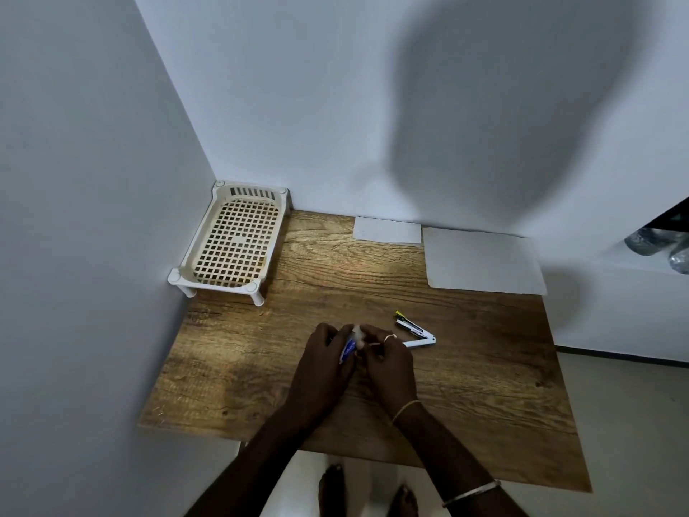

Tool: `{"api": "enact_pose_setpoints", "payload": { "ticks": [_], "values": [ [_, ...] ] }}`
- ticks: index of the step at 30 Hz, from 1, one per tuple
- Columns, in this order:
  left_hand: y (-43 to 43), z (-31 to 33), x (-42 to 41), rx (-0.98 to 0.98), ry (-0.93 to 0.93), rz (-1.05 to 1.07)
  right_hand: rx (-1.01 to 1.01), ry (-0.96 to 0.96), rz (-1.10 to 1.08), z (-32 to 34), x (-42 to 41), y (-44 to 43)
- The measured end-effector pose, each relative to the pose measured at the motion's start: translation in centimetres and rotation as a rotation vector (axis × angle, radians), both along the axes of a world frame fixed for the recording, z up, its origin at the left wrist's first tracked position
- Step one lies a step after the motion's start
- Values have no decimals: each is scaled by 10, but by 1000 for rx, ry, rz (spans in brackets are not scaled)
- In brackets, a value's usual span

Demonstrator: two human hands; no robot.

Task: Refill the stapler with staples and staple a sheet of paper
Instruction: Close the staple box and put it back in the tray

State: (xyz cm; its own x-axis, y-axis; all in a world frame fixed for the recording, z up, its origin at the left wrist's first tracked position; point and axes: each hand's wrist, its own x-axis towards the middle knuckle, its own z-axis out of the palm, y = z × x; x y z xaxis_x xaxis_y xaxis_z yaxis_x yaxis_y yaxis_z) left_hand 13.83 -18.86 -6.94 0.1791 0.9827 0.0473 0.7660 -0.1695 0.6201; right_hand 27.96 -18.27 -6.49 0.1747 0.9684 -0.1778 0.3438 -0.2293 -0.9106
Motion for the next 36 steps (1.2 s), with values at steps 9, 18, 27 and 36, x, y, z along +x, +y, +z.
{"api": "enact_pose_setpoints", "payload": {
  "ticks": [9,18,27,36],
  "values": [
    [2,2,2,35,-35,-6,50,94,-133,3,-2,-1],
    [3,6,0,17,-86,1,50,7,-1,4,-1,2],
    [7,5,1,1,-102,30,-68,288,-113,4,0,14],
    [7,4,1,-13,-92,43,-281,578,-134,5,4,22]
  ]
}}
